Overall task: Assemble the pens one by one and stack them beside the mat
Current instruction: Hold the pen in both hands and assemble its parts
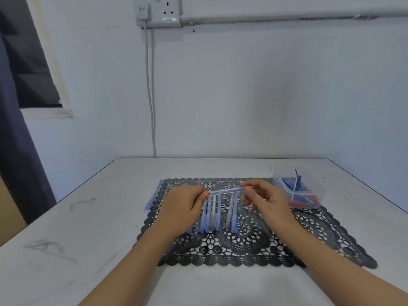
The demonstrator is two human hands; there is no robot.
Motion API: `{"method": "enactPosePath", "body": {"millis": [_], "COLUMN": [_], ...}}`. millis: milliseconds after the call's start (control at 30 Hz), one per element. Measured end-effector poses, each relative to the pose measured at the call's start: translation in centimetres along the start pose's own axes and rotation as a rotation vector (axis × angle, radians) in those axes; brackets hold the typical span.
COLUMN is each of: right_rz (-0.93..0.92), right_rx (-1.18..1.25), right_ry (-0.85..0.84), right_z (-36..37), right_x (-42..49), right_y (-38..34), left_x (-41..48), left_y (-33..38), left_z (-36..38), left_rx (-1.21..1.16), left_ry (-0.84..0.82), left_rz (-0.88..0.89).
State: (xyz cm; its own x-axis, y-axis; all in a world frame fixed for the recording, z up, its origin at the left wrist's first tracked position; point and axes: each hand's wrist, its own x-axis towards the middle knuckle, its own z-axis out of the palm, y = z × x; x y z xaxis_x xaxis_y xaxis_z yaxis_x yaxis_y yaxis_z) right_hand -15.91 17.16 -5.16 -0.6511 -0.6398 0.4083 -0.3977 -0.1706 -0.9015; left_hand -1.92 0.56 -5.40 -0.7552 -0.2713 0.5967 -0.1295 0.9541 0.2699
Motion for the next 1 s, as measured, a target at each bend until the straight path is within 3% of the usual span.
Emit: {"method": "enactPosePath", "body": {"millis": [367,1000], "right_rz": [-0.283,-0.615], "right_rx": [-0.429,-0.419], "right_ry": [-0.019,-0.031], "right_z": [-0.5,-0.7], "right_x": [0.4,0.5], "right_y": [1.2,1.9], "left_x": [-0.1,-0.4], "left_y": [0.1,0.1], "left_z": [0.1,-0.4], "left_rx": [-0.019,-0.141], "left_ry": [0.006,-0.158], "left_rz": [0.045,-0.095]}}
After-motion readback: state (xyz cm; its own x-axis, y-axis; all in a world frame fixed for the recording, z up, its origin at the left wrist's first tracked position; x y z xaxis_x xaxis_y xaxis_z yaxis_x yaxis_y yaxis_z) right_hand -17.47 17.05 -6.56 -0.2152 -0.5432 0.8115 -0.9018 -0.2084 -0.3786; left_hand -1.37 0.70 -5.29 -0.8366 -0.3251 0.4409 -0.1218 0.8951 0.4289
